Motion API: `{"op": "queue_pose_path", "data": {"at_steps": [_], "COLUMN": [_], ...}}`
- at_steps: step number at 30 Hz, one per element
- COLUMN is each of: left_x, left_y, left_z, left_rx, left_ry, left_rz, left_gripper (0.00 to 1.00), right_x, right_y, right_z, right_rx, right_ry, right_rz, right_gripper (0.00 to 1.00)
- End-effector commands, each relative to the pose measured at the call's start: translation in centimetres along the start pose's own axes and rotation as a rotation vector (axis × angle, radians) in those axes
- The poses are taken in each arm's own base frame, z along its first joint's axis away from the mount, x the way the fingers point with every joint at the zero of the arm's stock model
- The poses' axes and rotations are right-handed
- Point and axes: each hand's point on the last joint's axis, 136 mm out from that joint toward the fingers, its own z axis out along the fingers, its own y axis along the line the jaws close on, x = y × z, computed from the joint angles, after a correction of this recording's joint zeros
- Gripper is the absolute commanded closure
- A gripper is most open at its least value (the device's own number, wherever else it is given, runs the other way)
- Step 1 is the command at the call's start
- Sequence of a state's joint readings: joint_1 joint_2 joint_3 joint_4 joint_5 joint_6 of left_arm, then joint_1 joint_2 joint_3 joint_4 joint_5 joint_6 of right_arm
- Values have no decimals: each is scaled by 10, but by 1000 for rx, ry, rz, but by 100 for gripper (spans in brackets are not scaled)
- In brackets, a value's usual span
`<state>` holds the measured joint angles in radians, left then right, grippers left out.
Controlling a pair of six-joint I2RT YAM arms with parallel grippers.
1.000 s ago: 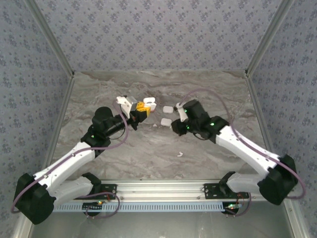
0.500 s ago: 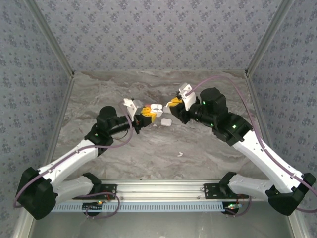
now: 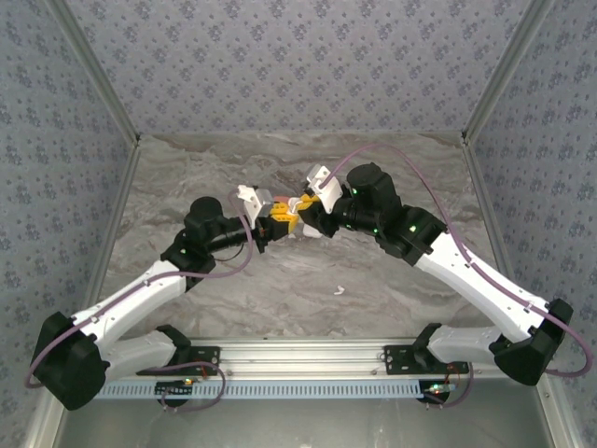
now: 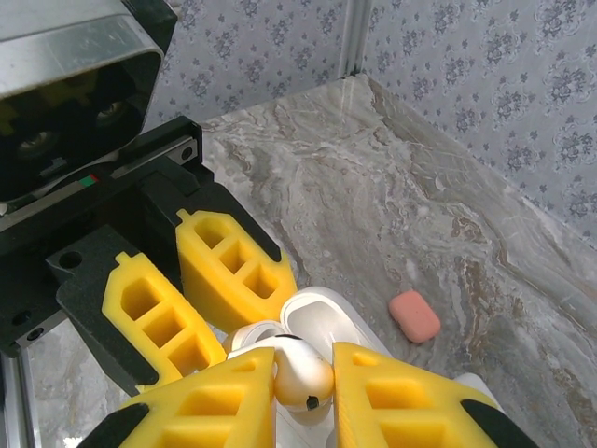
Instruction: Insert wireless bluetooth earbuds into charging case
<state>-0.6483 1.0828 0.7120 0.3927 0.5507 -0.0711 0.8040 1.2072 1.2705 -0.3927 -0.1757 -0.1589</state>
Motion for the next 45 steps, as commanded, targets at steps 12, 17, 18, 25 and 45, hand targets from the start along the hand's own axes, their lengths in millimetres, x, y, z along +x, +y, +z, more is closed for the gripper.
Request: {"op": "queue_pose_path", "data": {"at_steps": [12,17,18,25,45], "left_x": [-21,-22,-22,-23,-22], "left_y": [-8,-6,-6,-5,6], "left_z": [2,2,2,2,-6], "left_rx": [34,28,25,19,-70], "left_ry": [-45,-45,-47,-50,-80], "left_rz": [44,45,46,46,45], "left_gripper": [100,100,100,100,100], "right_x": [-2,2,1,6,-13], "right_y": [-8,-3,-1,18,-36], "right_z": [6,10,10,9,-38], "right_rx": [60,32,22,-91,10], "right_ry": [29,45,44,54,-27], "right_rz": [-31,-33,-33,-22,233], "right_gripper": [78,78,78,77,46]}}
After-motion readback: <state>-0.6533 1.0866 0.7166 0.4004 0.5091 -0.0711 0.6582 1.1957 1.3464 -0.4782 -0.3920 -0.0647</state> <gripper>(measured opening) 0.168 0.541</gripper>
